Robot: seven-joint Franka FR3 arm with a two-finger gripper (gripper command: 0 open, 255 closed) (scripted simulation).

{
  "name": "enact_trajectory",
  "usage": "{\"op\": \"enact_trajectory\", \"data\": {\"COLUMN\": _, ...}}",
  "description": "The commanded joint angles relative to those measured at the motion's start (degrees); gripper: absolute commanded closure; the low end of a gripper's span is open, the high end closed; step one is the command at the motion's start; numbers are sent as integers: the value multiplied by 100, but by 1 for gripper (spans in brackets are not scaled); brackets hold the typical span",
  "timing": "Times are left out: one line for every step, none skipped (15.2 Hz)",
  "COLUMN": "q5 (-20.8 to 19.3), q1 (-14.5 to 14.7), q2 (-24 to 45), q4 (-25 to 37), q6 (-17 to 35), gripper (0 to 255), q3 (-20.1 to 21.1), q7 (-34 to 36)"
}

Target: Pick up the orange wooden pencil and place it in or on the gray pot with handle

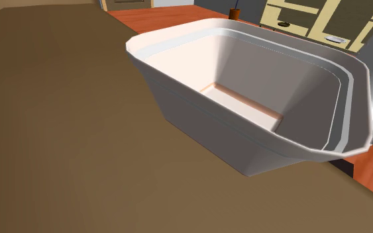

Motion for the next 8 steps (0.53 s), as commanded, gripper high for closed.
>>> {"op": "enact_trajectory", "data": {"q5": 166, "q1": 15, "q2": -413, "q4": -423, "q6": 24, "gripper": 255, "q3": -22, "q7": 61}}
{"op": "enact_trajectory", "data": {"q5": 235, "q1": 38, "q2": -598, "q4": -585, "q6": 6, "gripper": 255, "q3": -20, "q7": 104}}
{"op": "enact_trajectory", "data": {"q5": 301, "q1": 65, "q2": -776, "q4": -733, "q6": -20, "gripper": 255, "q3": -16, "q7": 148}}
{"op": "enact_trajectory", "data": {"q5": 363, "q1": 97, "q2": -946, "q4": -868, "q6": -53, "gripper": 255, "q3": -11, "q7": 195}}
{"op": "enact_trajectory", "data": {"q5": 423, "q1": 130, "q2": -1110, "q4": -990, "q6": -93, "gripper": 255, "q3": -2, "q7": 244}}
{"op": "enact_trajectory", "data": {"q5": 482, "q1": 161, "q2": -1267, "q4": -1102, "q6": -138, "gripper": 255, "q3": 11, "q7": 294}}
{"op": "enact_trajectory", "data": {"q5": 540, "q1": 194, "q2": -1419, "q4": -1202, "q6": -188, "gripper": 255, "q3": 27, "q7": 347}}
{"op": "enact_trajectory", "data": {"q5": 597, "q1": 227, "q2": -1565, "q4": -1292, "q6": -244, "gripper": 255, "q3": 46, "q7": 402}}
